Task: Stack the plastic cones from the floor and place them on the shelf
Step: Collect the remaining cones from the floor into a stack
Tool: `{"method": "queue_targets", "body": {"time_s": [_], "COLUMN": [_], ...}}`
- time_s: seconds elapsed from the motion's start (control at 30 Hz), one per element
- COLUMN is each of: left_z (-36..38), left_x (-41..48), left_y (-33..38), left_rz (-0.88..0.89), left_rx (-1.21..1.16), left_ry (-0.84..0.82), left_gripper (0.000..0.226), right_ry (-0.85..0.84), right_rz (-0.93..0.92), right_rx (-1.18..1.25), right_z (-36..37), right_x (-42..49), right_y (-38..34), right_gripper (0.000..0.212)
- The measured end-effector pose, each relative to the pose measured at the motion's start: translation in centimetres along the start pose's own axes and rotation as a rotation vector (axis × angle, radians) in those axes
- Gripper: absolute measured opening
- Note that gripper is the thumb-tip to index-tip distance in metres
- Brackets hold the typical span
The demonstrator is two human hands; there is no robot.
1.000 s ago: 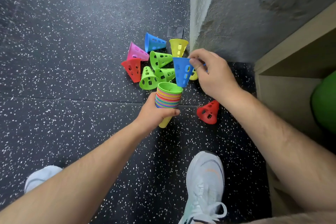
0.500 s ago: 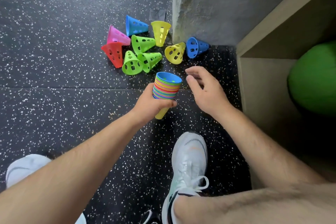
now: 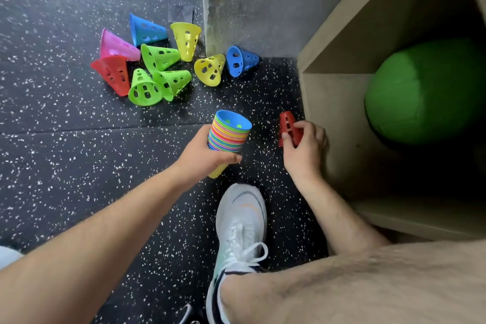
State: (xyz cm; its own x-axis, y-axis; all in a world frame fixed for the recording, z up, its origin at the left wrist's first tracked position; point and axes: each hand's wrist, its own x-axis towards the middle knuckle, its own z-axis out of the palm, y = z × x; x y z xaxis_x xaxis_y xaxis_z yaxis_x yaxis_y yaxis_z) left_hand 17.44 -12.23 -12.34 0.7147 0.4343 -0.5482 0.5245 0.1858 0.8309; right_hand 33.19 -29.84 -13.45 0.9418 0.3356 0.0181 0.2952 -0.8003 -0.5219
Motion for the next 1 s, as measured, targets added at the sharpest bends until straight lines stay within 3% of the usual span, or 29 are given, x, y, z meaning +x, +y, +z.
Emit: {"method": "queue_targets", "body": {"time_s": [0.3,0.47,0.7,0.83,1.0], "left_z": [0.9,0.4,-0.4,-1.0,-1.7], "left_x": [-0.2,-0.3,0.1,0.1,0.0], "left_y": [0.6,0.7,0.4,0.2,0.3], "left_rz": [-0.015,-0.019,-0.023,-0.030,-0.027], "left_rx": [0.032,0.026,0.020,0.018,0.016], "left_ry": [-0.017,-0.013,0.013,0.040,0.059], "left_gripper": [0.061,0.060,0.058,0.059,0.059], "right_ry": [-0.228,-0.203,-0.253,-0.216,-0.214], "right_rz": [-0.056,-0.139,-0.279,-0.136,-0.025], "right_rx": [-0.150,0.021,0.043,0.284,0.557], "right_z": [0.5,0.3,-0.1,-1.1,-2.6], "right_x": [0.6,1.6,3.7,4.6,6.0], "right_y": [1.2,0.9,-1.1,-4.4,-8.8], "right_gripper": [0.073,0.039,0.019,0.015,0.024]}}
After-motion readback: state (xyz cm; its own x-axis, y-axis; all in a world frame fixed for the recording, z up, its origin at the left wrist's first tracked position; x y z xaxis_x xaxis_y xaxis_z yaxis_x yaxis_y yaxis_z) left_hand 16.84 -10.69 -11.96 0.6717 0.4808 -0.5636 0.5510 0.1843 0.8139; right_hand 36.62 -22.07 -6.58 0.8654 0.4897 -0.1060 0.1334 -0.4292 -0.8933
